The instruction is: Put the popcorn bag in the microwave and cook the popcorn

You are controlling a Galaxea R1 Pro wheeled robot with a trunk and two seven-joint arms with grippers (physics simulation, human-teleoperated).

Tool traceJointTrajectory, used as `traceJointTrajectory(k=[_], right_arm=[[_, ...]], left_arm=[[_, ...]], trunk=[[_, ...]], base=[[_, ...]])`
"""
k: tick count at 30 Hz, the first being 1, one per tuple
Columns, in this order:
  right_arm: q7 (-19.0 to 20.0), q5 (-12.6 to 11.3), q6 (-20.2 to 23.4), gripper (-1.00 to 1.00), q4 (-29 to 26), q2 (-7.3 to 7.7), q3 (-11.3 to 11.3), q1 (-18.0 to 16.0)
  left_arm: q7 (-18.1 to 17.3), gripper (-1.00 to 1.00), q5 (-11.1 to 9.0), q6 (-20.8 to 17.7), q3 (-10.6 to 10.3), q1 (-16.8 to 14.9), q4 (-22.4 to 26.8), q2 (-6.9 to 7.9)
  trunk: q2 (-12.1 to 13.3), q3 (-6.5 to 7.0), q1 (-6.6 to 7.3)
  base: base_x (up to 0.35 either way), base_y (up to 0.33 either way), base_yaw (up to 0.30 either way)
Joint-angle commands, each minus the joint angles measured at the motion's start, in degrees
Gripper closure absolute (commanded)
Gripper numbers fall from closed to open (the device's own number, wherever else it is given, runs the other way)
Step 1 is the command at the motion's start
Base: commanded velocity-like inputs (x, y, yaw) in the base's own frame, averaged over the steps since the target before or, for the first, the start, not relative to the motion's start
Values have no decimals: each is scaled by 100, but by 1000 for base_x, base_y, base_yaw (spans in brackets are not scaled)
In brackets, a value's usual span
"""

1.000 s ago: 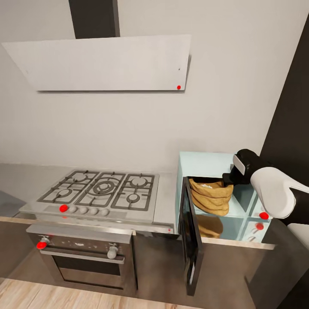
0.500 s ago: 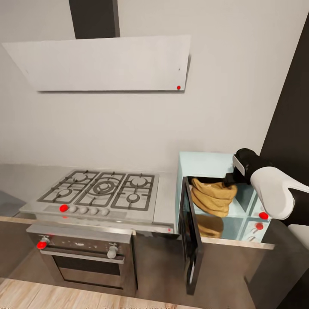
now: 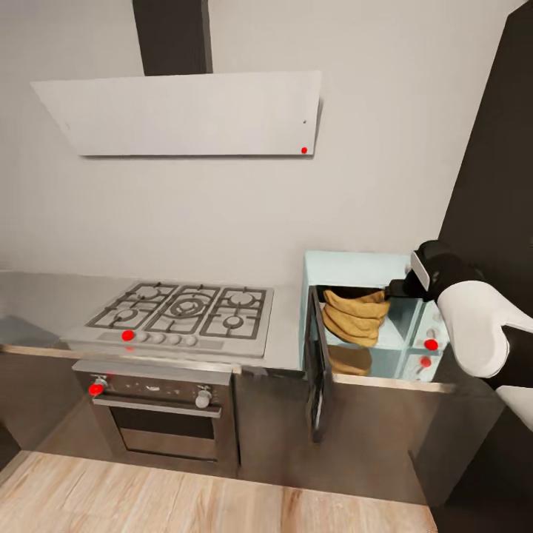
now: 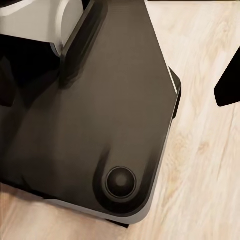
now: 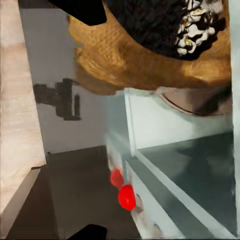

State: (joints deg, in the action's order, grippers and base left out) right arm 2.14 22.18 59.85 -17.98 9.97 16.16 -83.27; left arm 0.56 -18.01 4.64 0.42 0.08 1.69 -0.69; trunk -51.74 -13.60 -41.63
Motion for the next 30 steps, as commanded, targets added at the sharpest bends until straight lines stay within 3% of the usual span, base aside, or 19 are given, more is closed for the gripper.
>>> traceJointTrajectory(k=[1, 4, 8, 12, 14, 17, 21, 25, 28, 30], right_arm=[[23, 60, 15, -100, -3, -4, 45, 31], [23, 67, 15, -100, -14, -1, 45, 255], [89, 52, 15, -100, -29, 86, 45, 1089], [791, 65, -81, -100, -7, 103, 38, 1312], [1318, 73, -850, -100, 35, 77, 35, 1570], [1633, 54, -1981, -100, 58, 22, 36, 2135], [2094, 20, -2523, -100, 61, 13, 48, 2236], [2195, -539, -3267, -100, 66, 0, 53, 2245], [2136, -688, -3911, -100, 66, -17, 54, 2245], [2068, -835, -4310, -100, 77, -143, 54, 2245]], left_arm=[[6, -100, -21, 10, 2, 0, 6, -1], [6, -100, -23, 10, 2, 0, 6, -1], [-2, -100, -19, 10, -3, 1, 6, -1], [-3, -100, -11, 10, -14, 0, 6, -1], [-3, -100, -10, 10, -15, 1, 6, -1], [-3, -100, -10, 10, -23, 0, 6, -1], [-3, -100, -10, 10, -24, 0, 6, 6], [-3, -100, -10, 10, -24, 0, 15, 7], [-3, -100, -10, 10, -24, 0, 15, 4], [-3, -100, -10, 10, -24, 0, 15, 3]], trunk=[[-6, -7, 3], [-6, -7, 3], [-6, -7, 3], [-6, -7, 3], [-6, -7, 3], [-6, -7, 3], [-6, -7, 3], [-6, -7, 3], [-6, -7, 3], [-6, -7, 3]], base=[[-343, 0, 0], [-308, 0, 0], [-228, 0, 0], [-48, 0, 0], [-7, 0, 0], [-1, 0, 0], [0, 0, 0], [0, 0, 0], [0, 0, 0], [0, 0, 0]])
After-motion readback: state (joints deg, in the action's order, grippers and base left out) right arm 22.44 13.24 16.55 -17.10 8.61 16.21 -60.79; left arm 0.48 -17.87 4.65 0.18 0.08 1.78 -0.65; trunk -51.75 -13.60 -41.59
